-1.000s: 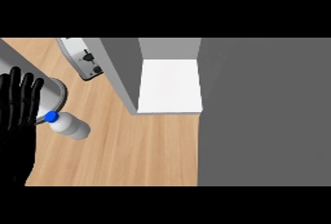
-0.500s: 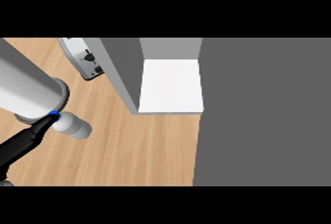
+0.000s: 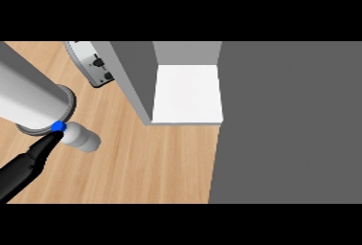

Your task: Pick up the bottled water, place it into the cabinet and close the cabinet

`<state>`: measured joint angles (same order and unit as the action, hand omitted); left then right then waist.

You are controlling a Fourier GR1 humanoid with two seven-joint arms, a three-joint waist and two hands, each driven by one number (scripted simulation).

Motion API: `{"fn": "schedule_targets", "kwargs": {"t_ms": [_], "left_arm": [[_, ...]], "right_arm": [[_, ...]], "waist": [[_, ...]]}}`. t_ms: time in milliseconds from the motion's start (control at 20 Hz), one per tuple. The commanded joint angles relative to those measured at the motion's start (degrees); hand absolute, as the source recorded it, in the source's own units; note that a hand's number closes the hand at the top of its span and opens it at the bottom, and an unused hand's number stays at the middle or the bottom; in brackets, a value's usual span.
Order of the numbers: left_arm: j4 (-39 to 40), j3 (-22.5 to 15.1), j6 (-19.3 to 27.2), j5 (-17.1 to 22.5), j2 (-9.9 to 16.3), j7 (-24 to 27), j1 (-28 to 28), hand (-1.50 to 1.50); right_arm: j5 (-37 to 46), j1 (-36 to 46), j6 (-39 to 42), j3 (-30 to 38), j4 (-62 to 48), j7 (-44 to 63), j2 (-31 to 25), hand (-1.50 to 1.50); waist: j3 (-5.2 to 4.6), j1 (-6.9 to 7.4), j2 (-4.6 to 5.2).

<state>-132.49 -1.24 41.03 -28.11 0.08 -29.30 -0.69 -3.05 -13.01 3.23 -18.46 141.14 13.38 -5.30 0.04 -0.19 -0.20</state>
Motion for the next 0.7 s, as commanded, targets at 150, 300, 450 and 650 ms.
{"fn": "schedule_targets", "kwargs": {"t_ms": [150, 300, 450, 650], "left_arm": [[-9.5, -6.6, 0.4, -13.8, -0.1, -14.6, 2.2, -1.50], [-9.2, -7.7, 1.5, -13.9, -0.1, -14.5, 2.3, -1.50], [-5.3, -3.6, -0.4, -11.9, 0.7, -14.5, -1.6, -1.50], [-5.3, -4.6, -0.4, -14.0, 0.0, -15.3, -0.2, -1.50]], "right_arm": [[0.8, -1.8, -1.2, -1.0, 5.9, 4.3, -0.4, -1.50], [5.3, -1.4, -2.9, -5.9, 5.4, 4.0, 1.1, -1.50], [8.4, 2.9, -6.0, -8.6, 7.0, 9.9, 2.5, -1.50], [8.2, 0.7, -6.1, -9.7, 7.3, 8.1, 1.4, -1.50]], "waist": [[0.06, 0.18, 0.00], [0.01, 0.20, -0.04], [-0.06, 0.24, 0.03], [-0.03, 0.11, 0.00]]}}
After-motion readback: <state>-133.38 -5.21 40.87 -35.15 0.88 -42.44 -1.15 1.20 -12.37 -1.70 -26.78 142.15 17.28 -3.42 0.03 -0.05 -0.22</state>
